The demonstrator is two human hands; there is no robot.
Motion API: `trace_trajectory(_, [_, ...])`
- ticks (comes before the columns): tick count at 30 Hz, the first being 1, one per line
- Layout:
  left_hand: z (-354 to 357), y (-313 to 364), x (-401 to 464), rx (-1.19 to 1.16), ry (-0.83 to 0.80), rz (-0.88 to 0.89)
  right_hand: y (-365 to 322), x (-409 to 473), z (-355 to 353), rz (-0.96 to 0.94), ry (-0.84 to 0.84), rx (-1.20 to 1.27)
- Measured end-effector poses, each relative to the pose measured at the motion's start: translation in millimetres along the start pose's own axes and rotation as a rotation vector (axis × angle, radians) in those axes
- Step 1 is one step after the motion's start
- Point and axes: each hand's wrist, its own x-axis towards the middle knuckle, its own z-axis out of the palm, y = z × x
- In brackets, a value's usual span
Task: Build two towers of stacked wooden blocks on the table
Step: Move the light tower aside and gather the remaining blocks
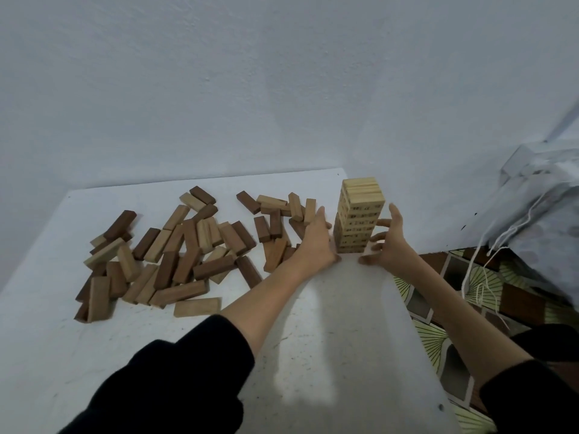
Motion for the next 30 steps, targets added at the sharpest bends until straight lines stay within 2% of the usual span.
trace_trajectory(3, [-4,-3,-15,-0.007,0.019,-0.008,5,-24,15,0.000,0.169,-0.031])
trace_trajectory(6, [-7,-7,-34,-0.067,0.114,0.005,8,-49,32,-0.040,0.296,-0.063])
trace_trajectory(11, [-23,-26,-79,-0.019,0.259,0.120,-1,-79,62,-0.097,0.330,-0.167])
trace_trajectory(17, [-57,-65,-138,0.133,0.502,0.305,-25,-105,113,-0.309,0.193,-0.370])
trace_trajectory(19, [-70,-77,-155,0.212,0.594,0.304,-32,-110,135,-0.453,0.149,-0.447])
trace_trajectory(22, [-90,-98,-178,0.312,0.711,0.242,-45,-112,171,-0.630,-0.009,-0.543])
trace_trajectory(24, [-99,-113,-189,0.384,0.703,0.202,-59,-110,192,-0.687,-0.055,-0.578])
trace_trajectory(27, [-105,-128,-202,0.513,0.599,0.162,-76,-106,221,-0.743,-0.089,-0.607])
trace_trajectory(30, [-104,-131,-207,0.650,0.566,0.174,-85,-105,230,-0.750,-0.048,-0.654])
